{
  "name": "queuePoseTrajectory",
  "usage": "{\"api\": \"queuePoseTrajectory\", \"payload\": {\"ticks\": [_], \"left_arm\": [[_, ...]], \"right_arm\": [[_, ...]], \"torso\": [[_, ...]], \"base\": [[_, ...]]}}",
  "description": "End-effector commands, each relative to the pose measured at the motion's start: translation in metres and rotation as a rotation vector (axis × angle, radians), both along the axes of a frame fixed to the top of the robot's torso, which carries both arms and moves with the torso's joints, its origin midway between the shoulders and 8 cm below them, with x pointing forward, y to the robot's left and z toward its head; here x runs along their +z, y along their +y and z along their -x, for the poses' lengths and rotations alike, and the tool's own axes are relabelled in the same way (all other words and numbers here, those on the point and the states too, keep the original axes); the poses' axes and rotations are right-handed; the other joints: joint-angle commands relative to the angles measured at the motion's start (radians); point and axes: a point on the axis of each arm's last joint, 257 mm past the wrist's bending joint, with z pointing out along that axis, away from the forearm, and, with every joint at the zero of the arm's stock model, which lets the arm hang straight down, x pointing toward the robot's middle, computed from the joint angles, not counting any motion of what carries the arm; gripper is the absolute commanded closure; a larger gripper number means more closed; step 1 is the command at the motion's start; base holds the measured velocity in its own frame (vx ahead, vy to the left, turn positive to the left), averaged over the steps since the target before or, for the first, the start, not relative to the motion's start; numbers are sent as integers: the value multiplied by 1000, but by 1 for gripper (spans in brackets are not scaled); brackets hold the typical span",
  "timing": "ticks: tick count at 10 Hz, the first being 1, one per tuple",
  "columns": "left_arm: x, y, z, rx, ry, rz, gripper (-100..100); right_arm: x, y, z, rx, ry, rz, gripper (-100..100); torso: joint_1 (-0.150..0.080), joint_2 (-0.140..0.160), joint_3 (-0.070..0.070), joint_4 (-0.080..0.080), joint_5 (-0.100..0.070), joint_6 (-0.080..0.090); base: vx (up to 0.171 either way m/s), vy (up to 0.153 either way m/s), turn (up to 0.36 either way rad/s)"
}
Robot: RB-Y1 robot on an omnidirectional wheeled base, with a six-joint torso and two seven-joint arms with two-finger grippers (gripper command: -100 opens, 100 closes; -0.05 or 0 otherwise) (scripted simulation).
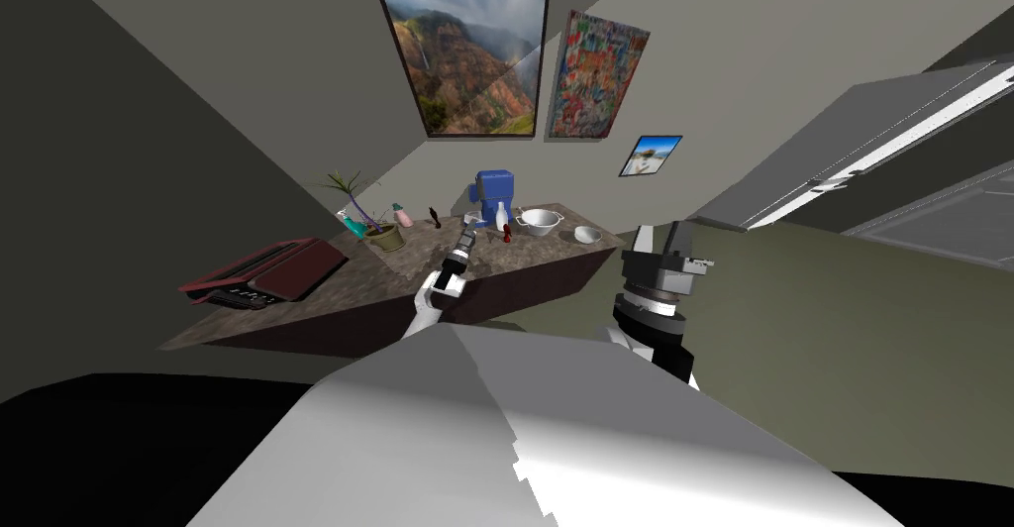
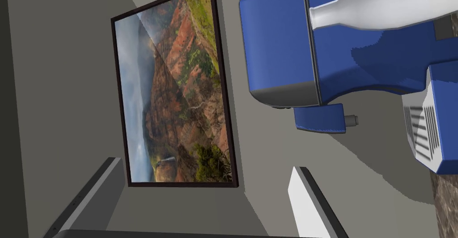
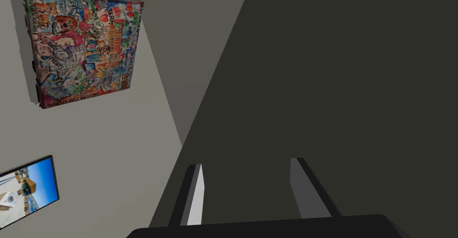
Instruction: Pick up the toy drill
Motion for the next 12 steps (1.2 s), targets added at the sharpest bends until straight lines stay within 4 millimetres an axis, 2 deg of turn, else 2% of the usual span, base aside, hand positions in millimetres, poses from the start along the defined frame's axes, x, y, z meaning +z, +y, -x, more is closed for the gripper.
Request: {"api": "queuePoseTrajectory", "payload": {"ticks": [1,2,3,4,5,8,11,12], "left_arm": [[-11,3,-18,12,48,-26,-100],[-3,-1,-23,6,32,-27,-100],[-15,4,-36,20,78,-50,-100],[-8,1,-41,16,67,-51,-100],[-16,6,-54,31,106,-74,-100],[-19,10,-76,47,144,-100,-100],[-32,26,-104,88,222,-147,-100],[-31,26,-110,93,231,-149,-100]], "right_arm": [[0,0,0,0,0,0,0],[0,0,0,0,0,0,0],[0,0,0,0,0,0,0],[0,0,0,0,0,0,0],[0,0,0,0,0,0,0],[0,0,0,0,0,0,0],[0,0,0,0,0,0,0],[0,0,0,0,0,0,0]], "torso": [[0,0,0,0,0,0],[0,0,0,0,0,1],[0,-1,-1,0,0,0],[1,0,0,0,0,1],[1,-1,0,0,0,0],[1,-1,-1,0,0,0],[2,-2,-1,0,0,-1],[1,-2,-1,0,0,0]], "base": [[-55,31,-268],[-50,34,-121],[-68,35,-236],[-60,34,-127],[-66,31,-290],[-52,38,-161],[-48,42,-234],[-52,45,-148]]}}
